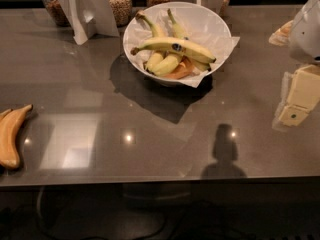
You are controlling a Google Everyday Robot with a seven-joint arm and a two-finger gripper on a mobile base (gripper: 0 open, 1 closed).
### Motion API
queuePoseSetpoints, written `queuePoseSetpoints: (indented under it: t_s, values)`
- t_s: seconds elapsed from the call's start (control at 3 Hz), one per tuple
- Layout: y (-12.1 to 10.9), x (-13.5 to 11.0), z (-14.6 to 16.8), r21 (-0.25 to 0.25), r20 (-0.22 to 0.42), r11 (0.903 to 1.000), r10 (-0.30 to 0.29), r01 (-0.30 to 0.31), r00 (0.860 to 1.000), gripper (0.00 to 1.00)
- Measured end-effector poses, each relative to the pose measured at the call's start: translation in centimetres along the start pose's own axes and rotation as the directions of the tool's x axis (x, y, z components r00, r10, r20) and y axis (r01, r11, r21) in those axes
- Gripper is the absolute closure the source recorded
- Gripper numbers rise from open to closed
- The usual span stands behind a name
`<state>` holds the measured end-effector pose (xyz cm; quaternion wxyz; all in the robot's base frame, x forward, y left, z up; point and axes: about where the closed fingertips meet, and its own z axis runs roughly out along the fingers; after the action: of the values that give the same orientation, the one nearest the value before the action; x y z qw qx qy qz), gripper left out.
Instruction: Pick banana from white bowl
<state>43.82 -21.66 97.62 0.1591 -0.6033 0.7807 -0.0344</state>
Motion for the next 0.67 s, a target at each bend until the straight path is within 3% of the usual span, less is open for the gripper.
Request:
queuePoseSetpoints:
  t_s: [0.33,0.67]
  values:
    - [-0.1,-0.1,0.0,0.002,0.001,1.0000,0.000,0.000,1.000,0.00]
    - [-1.8,-1.9,0.7,0.006,0.038,0.9999,-0.016,0.016,0.999,0.00]
